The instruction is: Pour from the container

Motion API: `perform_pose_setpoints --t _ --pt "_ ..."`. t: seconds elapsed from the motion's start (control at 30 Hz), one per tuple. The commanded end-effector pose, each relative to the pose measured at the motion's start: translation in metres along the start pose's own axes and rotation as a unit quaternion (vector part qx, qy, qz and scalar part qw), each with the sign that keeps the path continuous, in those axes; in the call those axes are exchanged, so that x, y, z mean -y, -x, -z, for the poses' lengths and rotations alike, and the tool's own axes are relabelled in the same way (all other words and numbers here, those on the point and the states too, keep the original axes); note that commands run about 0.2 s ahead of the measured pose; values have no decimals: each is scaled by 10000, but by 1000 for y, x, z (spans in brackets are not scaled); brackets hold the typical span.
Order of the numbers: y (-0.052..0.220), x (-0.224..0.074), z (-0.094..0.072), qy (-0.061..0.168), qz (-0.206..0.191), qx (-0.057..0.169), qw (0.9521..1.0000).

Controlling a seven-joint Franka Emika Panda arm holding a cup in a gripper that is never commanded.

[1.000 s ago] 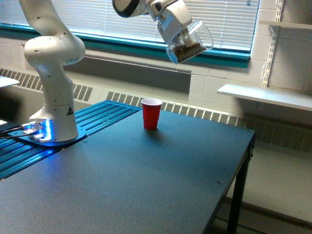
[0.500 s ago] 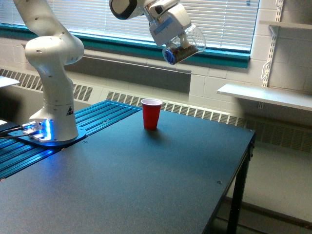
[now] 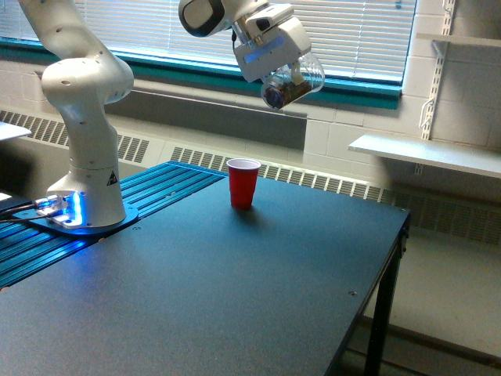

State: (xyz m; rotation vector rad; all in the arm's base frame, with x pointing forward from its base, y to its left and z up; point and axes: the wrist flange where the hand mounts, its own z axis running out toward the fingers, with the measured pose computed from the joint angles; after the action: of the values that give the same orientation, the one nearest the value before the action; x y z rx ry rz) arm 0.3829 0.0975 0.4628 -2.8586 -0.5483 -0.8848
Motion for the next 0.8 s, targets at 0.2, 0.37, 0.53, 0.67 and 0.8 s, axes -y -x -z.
perform_pose_setpoints --t 0.2,0.37,0.53,0.67,0.8 --pt "0 27 -6 -245 817 93 9963" --pt "4 34 -8 -305 1007 163 9943" --pt "10 41 -11 -337 1121 239 9928" --pt "17 47 -13 -346 1202 310 9917" --pt "26 53 -15 -361 1285 391 9903"
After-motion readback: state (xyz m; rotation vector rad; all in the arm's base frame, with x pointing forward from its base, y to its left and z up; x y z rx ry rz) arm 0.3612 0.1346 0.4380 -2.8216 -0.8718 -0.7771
